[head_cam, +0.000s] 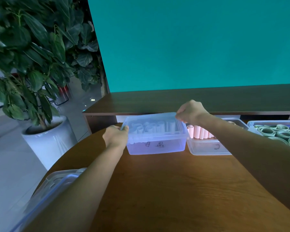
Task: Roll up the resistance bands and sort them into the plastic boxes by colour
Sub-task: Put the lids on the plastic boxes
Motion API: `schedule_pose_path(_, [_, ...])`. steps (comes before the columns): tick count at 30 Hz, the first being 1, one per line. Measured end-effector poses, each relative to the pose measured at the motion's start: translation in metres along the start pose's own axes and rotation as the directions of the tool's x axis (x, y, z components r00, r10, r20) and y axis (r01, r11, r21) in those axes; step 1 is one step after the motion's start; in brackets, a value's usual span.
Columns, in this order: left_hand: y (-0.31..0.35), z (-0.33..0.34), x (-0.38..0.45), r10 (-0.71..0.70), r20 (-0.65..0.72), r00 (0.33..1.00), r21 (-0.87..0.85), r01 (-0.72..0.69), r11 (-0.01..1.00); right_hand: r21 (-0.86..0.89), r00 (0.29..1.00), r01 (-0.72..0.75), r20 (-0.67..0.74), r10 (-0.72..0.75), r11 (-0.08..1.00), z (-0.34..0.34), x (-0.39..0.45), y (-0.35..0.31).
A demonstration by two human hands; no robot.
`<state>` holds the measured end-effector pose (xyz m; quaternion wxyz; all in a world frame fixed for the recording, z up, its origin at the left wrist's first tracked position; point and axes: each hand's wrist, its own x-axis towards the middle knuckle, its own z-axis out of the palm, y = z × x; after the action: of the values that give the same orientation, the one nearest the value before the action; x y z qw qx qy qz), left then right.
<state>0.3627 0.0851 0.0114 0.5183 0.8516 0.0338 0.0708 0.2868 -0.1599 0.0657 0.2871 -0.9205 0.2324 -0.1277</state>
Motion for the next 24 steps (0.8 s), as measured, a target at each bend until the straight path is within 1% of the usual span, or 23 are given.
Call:
schedule_pose_path(4, [-0.002, -0.003, -0.003, -0.027, 0.016, 0.999, -0.025, 0.028, 0.999, -0.021, 1.000, 0.002, 0.015, -0.002, 1.000, -0.001, -0.003, -0.004])
schedule_pose_path(7, [-0.004, -0.011, -0.004, -0.030, 0.015, 0.999, -0.017, 0.031, 0.999, 0.021, 0.999, 0.036, -0.001, -0.036, 0.999, -0.003, -0.007, -0.004])
schedule_pose_path(12, [-0.012, -0.035, -0.008, -0.006, 0.007, 1.000, 0.056, 0.005, 0.998, 0.026, 0.996, 0.083, 0.023, -0.084, 0.996, 0.001, -0.015, -0.011])
schedule_pose_path(15, [-0.018, -0.048, -0.011, 0.012, 0.015, 1.000, 0.100, -0.013, 0.995, -0.010, 0.992, 0.109, 0.061, -0.108, 0.994, 0.006, -0.026, -0.019])
schedule_pose_path(18, [-0.022, -0.055, -0.015, 0.071, 0.028, 0.997, 0.168, -0.074, 0.983, -0.067, 0.985, 0.133, 0.117, -0.125, 0.989, 0.013, -0.041, -0.024])
schedule_pose_path(20, [-0.025, -0.056, -0.018, 0.134, 0.044, 0.990, 0.231, -0.140, 0.963, -0.112, 0.983, 0.116, 0.152, -0.098, 0.987, 0.017, -0.050, -0.027])
schedule_pose_path(22, [-0.027, -0.057, -0.021, 0.186, 0.062, 0.981, 0.282, -0.196, 0.939, -0.144, 0.986, 0.083, 0.155, -0.060, 0.986, 0.021, -0.054, -0.027])
schedule_pose_path(24, [-0.028, -0.057, -0.023, 0.218, 0.071, 0.973, 0.304, -0.229, 0.925, -0.134, 0.991, 0.047, 0.134, -0.029, 0.990, 0.021, -0.056, -0.027])
